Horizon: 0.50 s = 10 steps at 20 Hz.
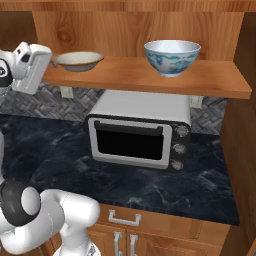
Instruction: Pick up the bowls from the cabinet and place each bowl in front of a stool on the dining counter.
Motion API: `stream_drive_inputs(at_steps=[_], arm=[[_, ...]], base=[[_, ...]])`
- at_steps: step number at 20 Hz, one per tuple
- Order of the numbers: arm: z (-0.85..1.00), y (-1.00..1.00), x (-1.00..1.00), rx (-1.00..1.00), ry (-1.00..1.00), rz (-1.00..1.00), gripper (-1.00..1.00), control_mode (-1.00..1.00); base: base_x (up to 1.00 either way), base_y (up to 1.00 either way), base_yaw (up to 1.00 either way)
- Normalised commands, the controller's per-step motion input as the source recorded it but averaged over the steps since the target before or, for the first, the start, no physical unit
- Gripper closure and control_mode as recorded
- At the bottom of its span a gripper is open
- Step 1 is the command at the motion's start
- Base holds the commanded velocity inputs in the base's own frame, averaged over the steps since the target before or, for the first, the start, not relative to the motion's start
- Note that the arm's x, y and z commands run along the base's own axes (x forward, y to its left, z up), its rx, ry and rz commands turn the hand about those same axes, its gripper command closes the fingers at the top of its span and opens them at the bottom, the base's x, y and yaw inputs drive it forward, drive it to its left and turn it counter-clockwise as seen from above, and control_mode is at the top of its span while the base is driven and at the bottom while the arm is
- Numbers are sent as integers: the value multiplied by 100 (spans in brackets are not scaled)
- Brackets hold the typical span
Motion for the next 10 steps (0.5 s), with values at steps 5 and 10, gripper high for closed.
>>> stream_drive_inputs(at_steps=[5, 10], arm=[[3, 21, 22, -5, 2, 0, -100, -100], [0, 0, 37, -2, 3, 0, -100, -100]], base=[[0, 0, 0], [0, 0, 0]])
